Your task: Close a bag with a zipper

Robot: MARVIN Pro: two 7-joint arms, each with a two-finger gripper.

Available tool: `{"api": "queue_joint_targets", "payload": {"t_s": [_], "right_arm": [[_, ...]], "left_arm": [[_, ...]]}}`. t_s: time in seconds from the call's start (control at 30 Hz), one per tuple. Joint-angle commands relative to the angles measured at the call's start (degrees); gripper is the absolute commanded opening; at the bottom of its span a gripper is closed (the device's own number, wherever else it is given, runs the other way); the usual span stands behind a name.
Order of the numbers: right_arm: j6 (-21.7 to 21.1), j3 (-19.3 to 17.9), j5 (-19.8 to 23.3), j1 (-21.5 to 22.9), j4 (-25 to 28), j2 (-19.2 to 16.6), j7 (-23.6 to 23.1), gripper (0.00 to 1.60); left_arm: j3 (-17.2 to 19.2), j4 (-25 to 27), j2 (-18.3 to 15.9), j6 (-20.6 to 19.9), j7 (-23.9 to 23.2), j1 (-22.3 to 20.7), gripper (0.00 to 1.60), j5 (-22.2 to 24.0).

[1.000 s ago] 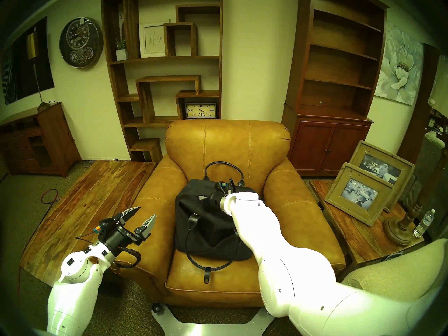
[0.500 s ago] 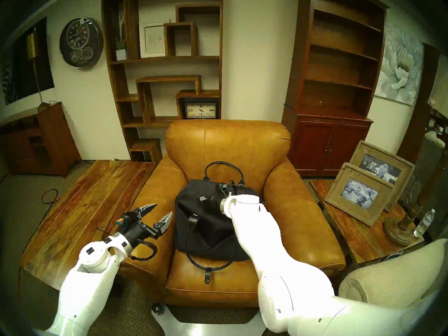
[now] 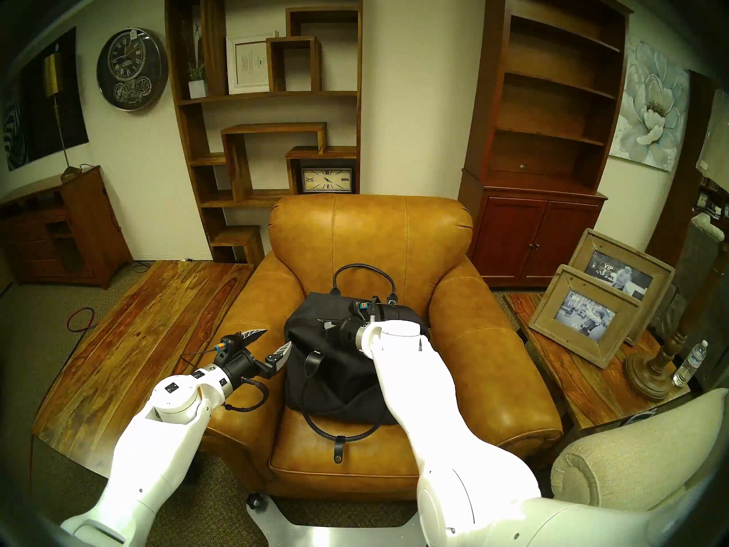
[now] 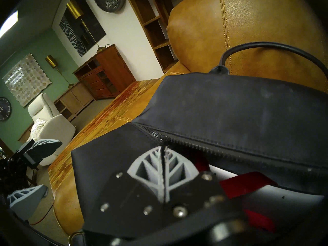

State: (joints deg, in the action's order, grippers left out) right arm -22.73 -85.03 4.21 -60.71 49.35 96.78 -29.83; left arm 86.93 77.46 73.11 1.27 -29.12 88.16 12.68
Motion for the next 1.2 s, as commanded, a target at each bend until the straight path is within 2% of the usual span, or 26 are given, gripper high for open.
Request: {"api": "queue_joint_targets", "payload": {"t_s": [0.0,0.3,0.63,0.67,0.73,0.77,0.83,0.87,0.9,0.93,0.97,1.03,1.07,1.17], "right_arm": [[-0.5,0.2,0.0,-0.7,3.8,0.7,0.5,0.00],[-1.8,0.5,0.1,-1.6,5.6,0.8,1.9,0.00],[-2.8,0.5,0.3,-2.3,7.0,1.0,3.1,0.00],[-2.9,0.5,0.3,-2.3,7.2,1.0,3.2,0.00],[-3.1,0.6,0.3,-2.5,7.4,1.0,3.4,0.00],[-3.2,0.6,0.3,-2.6,7.6,1.0,3.5,0.00],[-3.4,0.8,0.1,-2.7,7.8,0.9,3.6,0.00],[-3.5,0.9,0.1,-2.7,8.0,0.9,3.6,0.00],[-3.6,0.9,0.1,-2.8,8.1,0.9,3.7,0.00],[-3.8,1.2,-0.3,-2.8,8.3,0.8,3.9,0.00],[-3.9,1.2,-0.3,-2.8,8.4,0.8,4.0,0.00],[-4.3,1.2,-0.5,-3.0,9.1,0.7,4.4,0.00],[-4.5,1.2,-0.5,-3.1,9.3,0.6,4.4,0.00],[-5.3,0.7,-0.3,-3.5,11.0,0.2,4.8,0.00]], "left_arm": [[-1.2,-2.9,0.5,0.4,0.1,-6.3,1.60,-2.3],[-4.2,-10.2,3.0,1.0,0.6,-12.1,1.60,-5.5],[-5.8,-19.4,4.8,2.8,1.3,-17.5,1.60,-8.7],[-5.9,-20.5,5.0,3.2,1.2,-18.2,1.46,-8.9],[-6.1,-22.9,5.2,4.3,1.3,-19.6,1.46,-9.3],[-6.2,-23.8,5.3,4.8,1.2,-20.1,0.68,-9.4],[-6.4,-26.1,5.3,6.1,0.7,-21.3,0.68,-9.4],[-6.2,-26.2,5.3,6.5,0.6,-21.2,0.36,-9.5],[-6.7,-28.6,5.3,7.2,0.1,-22.9,0.36,-9.4],[-6.1,-28.4,5.0,8.1,-0.2,-22.2,0.36,-9.2],[-6.2,-29.4,4.9,8.7,-0.5,-22.7,0.13,-9.1],[-6.0,-31.4,4.4,11.0,-1.8,-23.2,0.13,-8.7],[-5.9,-31.6,4.2,11.8,-2.2,-22.9,0.00,-8.5],[-5.0,-32.2,3.3,14.1,-4.0,-21.8,0.00,-7.8]]}}
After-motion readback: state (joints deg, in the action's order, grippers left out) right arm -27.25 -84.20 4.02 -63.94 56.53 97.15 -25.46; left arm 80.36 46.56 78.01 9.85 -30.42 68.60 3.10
